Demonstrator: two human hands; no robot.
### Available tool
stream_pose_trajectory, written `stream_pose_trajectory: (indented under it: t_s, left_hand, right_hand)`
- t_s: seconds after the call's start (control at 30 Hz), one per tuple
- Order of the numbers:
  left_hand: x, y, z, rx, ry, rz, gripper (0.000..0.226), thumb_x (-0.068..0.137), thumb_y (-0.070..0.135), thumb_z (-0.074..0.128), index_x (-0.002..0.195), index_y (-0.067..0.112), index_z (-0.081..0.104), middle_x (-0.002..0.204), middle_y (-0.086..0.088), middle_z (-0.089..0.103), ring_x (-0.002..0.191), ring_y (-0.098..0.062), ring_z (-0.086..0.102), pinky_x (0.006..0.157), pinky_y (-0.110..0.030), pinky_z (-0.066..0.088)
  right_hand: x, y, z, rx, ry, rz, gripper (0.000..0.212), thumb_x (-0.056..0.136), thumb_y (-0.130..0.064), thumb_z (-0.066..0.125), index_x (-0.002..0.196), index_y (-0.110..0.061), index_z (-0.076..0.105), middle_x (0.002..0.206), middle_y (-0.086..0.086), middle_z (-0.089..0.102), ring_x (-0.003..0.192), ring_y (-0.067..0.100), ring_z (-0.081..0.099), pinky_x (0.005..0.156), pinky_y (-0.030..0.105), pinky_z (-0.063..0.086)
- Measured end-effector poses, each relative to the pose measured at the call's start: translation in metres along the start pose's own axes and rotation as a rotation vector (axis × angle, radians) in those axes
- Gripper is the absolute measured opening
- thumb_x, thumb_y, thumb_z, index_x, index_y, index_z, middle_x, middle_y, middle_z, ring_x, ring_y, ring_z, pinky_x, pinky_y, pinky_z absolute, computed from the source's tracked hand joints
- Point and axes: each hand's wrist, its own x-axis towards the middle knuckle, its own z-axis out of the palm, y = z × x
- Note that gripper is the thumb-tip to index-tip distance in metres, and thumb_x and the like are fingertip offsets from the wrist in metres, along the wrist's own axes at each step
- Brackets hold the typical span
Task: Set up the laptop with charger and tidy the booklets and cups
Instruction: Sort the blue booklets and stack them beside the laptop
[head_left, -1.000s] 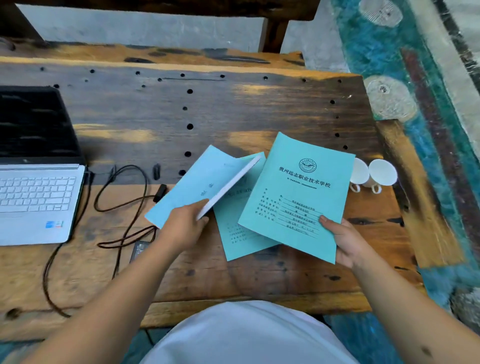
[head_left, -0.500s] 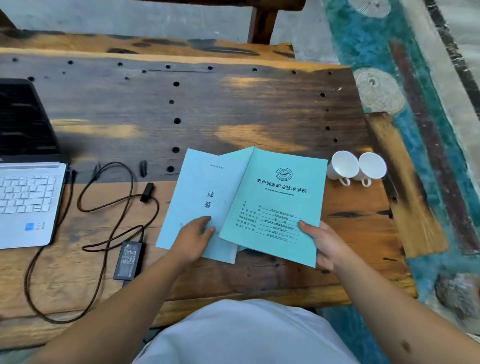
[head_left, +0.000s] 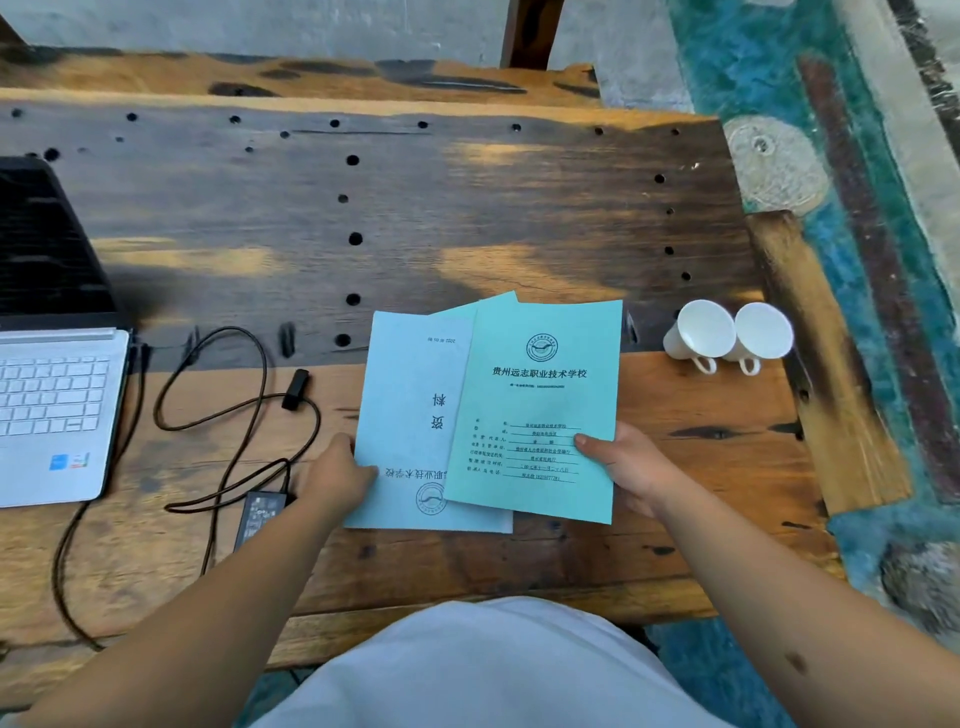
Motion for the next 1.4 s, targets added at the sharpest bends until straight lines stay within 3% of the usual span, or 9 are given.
stream_pose_trajectory:
  t_s: [0.27,0.53,0.6,0.73,0.83,1.0,1.13,1.27,1.4]
  left_hand:
    - [0.001,-0.004,-0.004,-0.251,-0.004,-0.054,0.036,0.083,0.023,0.07,0.111,0.016,0.048,0.103,-0.004,0.064,0.098,-0.028,0.062,0.089,-0.046,0.052]
    - [-0.018,-0.016,0.019,-0.616,-0.338,0.029,0.042,0.091,-0.003,0.061,0.122,0.023,0.051,0.114,0.0,0.069,0.095,-0.015,0.068,0.077,-0.033,0.059]
    - [-0.024,-0.014,0.021,-0.551,-0.359,0.081,0.052,0.091,-0.006,0.058,0.132,0.022,0.043,0.113,0.003,0.067,0.094,-0.009,0.065,0.068,-0.021,0.056]
    - [-0.009,-0.01,-0.008,-0.36,-0.437,0.149,0.06,0.092,-0.007,0.055,0.143,0.019,0.034,0.129,-0.009,0.061,0.117,-0.028,0.059,0.1,-0.045,0.049]
    - [0.012,0.006,-0.051,-0.082,-0.481,0.254,0.052,0.09,-0.003,0.057,0.133,0.023,0.042,0.115,0.003,0.064,0.108,-0.017,0.061,0.088,-0.022,0.05]
    - [0.056,0.069,-0.092,0.554,-0.486,0.458,0.062,0.085,0.002,0.057,0.141,0.026,0.04,0.133,-0.003,0.058,0.12,-0.024,0.053,0.103,-0.042,0.043]
    - [0.076,0.127,-0.102,0.951,-0.433,0.597,0.047,0.088,0.007,0.051,0.131,0.027,0.05,0.125,-0.004,0.061,0.109,-0.027,0.057,0.091,-0.04,0.047]
    - [0.085,0.178,-0.095,1.131,-0.315,0.858,0.045,0.087,0.004,0.05,0.124,0.029,0.057,0.111,-0.004,0.065,0.086,-0.024,0.056,0.07,-0.033,0.043]
    - [0.089,0.21,-0.07,1.117,-0.329,0.875,0.063,0.091,0.009,0.052,0.146,0.035,0.038,0.132,-0.009,0.056,0.101,-0.028,0.053,0.077,-0.035,0.039]
  right_hand:
    - [0.009,0.006,0.005,-0.143,0.075,-0.013,0.024,0.097,0.001,0.051,0.107,-0.017,0.063,0.113,0.004,0.068,0.088,0.013,0.067,0.069,0.025,0.052]
    - [0.017,0.019,0.005,-0.053,0.101,0.049,0.03,0.096,0.002,0.052,0.118,-0.019,0.059,0.121,0.006,0.067,0.104,0.024,0.066,0.086,0.042,0.054]
    - [0.019,0.022,0.006,0.0,0.144,0.063,0.039,0.095,0.006,0.05,0.126,-0.018,0.049,0.122,0.006,0.065,0.108,0.028,0.064,0.093,0.051,0.053]
    - [0.017,0.023,0.0,0.07,0.098,0.062,0.046,0.095,0.011,0.046,0.122,-0.025,0.05,0.119,0.004,0.066,0.107,0.03,0.065,0.091,0.051,0.054]
    - [0.015,0.017,-0.012,-0.014,0.052,0.081,0.046,0.095,0.008,0.049,0.12,-0.03,0.052,0.119,0.004,0.067,0.103,0.028,0.068,0.081,0.045,0.057]
    - [0.021,0.004,-0.026,-0.303,-0.038,0.117,0.045,0.094,0.0,0.056,0.12,-0.036,0.055,0.111,0.001,0.072,0.095,0.027,0.073,0.082,0.053,0.059]
    - [0.033,-0.021,-0.025,-0.542,-0.11,0.068,0.045,0.094,0.001,0.054,0.123,-0.034,0.056,0.111,-0.002,0.071,0.098,0.02,0.07,0.082,0.042,0.058]
    - [0.047,-0.046,-0.016,-0.867,-0.18,-0.125,0.046,0.09,0.005,0.052,0.115,-0.032,0.063,0.114,-0.01,0.067,0.11,0.017,0.063,0.078,0.021,0.051]
    - [0.069,-0.06,-0.002,-1.394,-0.08,-0.267,0.052,0.088,-0.008,0.046,0.132,-0.036,0.048,0.132,-0.002,0.058,0.117,0.026,0.054,0.079,0.035,0.045]
